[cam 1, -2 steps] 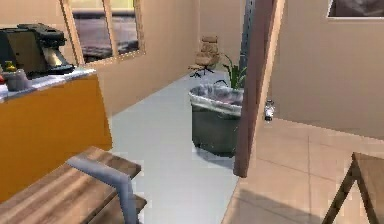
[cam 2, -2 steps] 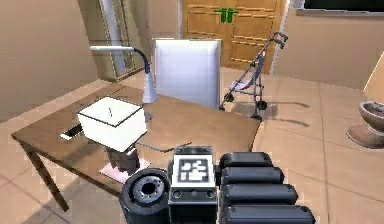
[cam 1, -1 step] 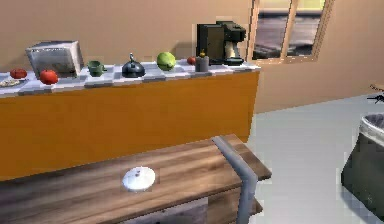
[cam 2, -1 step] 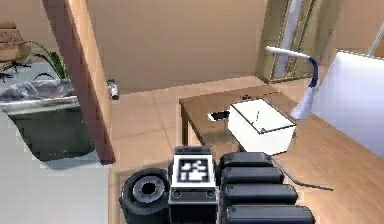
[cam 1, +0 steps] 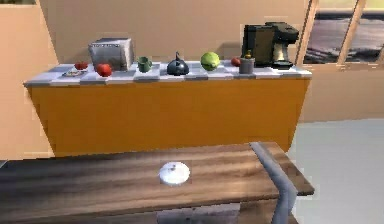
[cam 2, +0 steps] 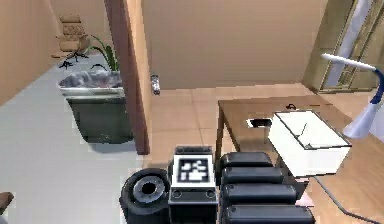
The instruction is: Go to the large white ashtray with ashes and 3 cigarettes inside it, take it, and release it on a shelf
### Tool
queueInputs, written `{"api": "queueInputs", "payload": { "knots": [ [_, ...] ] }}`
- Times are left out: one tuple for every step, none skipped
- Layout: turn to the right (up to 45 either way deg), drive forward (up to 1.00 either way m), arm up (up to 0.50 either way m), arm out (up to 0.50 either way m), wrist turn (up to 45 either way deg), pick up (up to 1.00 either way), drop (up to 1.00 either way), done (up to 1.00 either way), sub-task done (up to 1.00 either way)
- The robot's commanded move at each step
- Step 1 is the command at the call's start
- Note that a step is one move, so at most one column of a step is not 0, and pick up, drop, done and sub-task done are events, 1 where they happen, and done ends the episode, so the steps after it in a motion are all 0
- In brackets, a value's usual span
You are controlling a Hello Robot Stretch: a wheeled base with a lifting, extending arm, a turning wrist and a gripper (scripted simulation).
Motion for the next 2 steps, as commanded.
{"api": "queueInputs", "payload": {
  "knots": [
    [0.0,0.3,0.0,0.0,0.0,0.0,0.0,0.0,0.0],
    [-27.0,0.0,0.0,0.0,0.0,0.0,0.0,0.0,0.0]
  ]
}}
